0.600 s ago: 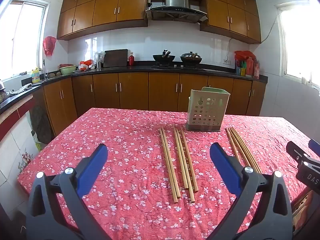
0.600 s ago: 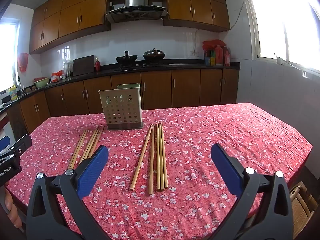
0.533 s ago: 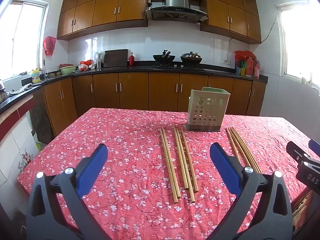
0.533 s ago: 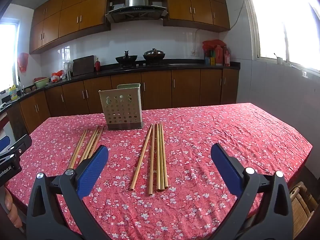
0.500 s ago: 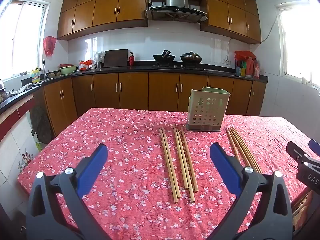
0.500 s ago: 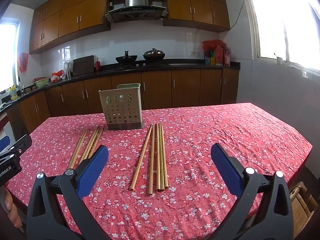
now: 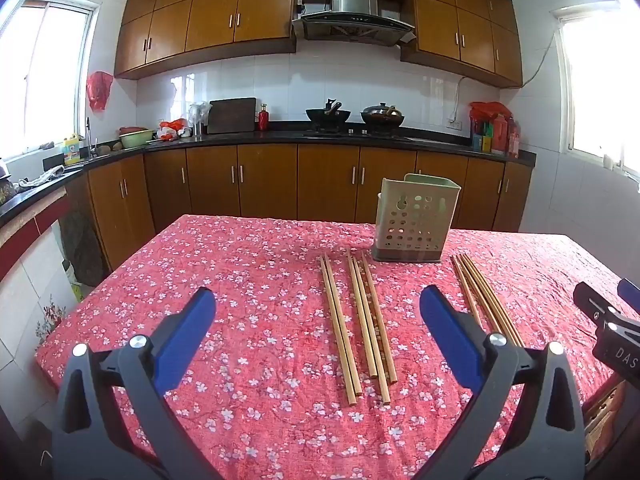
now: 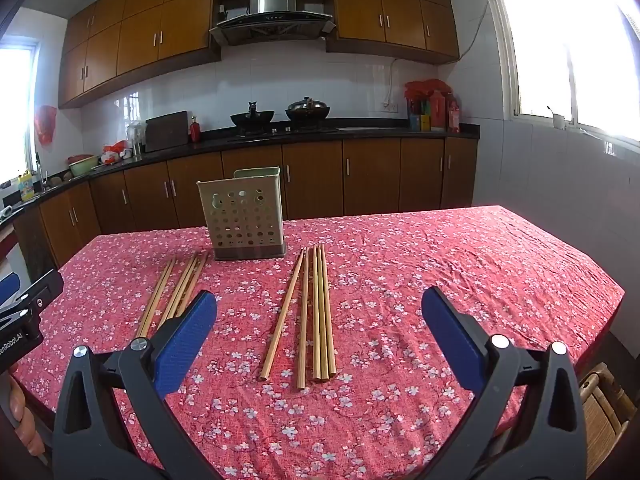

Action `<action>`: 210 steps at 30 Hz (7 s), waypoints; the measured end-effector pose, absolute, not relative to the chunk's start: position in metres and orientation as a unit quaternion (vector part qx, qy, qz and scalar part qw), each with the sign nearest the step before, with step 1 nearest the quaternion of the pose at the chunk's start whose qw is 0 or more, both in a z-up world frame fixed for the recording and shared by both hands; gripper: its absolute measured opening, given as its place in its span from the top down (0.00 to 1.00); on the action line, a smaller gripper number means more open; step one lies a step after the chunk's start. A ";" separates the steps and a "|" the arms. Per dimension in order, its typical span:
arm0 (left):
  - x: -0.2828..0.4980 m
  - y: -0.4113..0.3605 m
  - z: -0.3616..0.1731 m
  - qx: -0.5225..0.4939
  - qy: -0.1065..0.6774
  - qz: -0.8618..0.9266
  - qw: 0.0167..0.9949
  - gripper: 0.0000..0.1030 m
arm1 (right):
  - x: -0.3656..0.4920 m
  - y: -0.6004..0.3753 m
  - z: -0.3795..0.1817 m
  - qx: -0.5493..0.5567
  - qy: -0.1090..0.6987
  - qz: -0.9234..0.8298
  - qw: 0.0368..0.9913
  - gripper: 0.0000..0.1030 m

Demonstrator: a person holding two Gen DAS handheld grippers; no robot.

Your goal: Organize utensils

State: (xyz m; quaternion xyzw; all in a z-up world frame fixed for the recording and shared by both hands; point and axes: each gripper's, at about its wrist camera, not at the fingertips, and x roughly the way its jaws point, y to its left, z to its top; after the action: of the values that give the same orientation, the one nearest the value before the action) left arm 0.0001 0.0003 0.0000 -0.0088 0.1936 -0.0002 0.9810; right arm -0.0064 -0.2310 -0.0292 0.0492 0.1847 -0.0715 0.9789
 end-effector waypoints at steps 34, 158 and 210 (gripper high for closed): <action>0.001 0.000 -0.001 -0.008 0.194 0.000 0.981 0.04 | -0.006 -0.231 -0.030 0.050 0.185 -0.071 0.979 0.02; 0.200 0.058 -0.097 -0.011 0.432 -0.059 0.900 0.92 | 0.196 -0.314 -0.118 0.112 0.420 -0.024 0.900 0.92; 0.194 0.023 0.178 -0.038 0.103 -0.064 0.992 0.93 | 0.160 -0.301 0.139 0.120 0.061 0.034 0.990 0.93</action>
State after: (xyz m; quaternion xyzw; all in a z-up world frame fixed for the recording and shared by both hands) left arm 0.1944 0.0228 0.1779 -0.0383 0.1027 -0.0639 0.9919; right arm 0.1603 -0.3011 0.1386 0.1199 0.0607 0.0338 0.9904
